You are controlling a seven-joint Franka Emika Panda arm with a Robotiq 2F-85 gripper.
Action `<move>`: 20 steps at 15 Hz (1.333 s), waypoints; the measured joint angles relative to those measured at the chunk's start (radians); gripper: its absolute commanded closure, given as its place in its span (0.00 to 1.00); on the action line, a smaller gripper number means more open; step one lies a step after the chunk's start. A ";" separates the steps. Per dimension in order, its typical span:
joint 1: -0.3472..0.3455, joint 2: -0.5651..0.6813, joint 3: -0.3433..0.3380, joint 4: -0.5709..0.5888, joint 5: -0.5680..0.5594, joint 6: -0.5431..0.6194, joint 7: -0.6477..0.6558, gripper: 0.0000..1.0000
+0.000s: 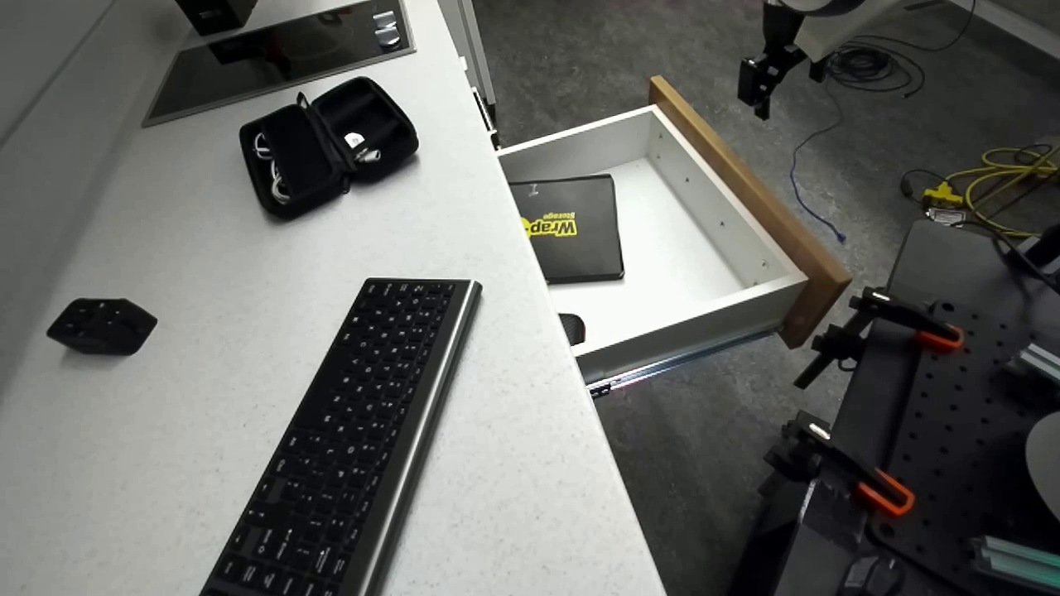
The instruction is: Close the top drawer of the cabinet.
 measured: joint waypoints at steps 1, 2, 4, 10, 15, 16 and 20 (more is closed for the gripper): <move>0.000 0.034 -0.003 0.020 0.012 0.002 0.013 0.00; 0.000 0.069 -0.003 0.041 0.027 0.003 0.024 0.00; 0.000 0.139 0.003 0.084 0.081 0.003 0.029 0.00; -0.001 0.283 0.025 0.178 0.222 0.002 0.021 0.00; -0.006 0.293 0.082 0.202 0.288 -0.019 -0.029 0.00; -0.009 0.294 0.099 0.210 0.303 -0.030 -0.048 0.00; -0.015 0.308 0.181 0.267 0.351 -0.103 -0.136 0.00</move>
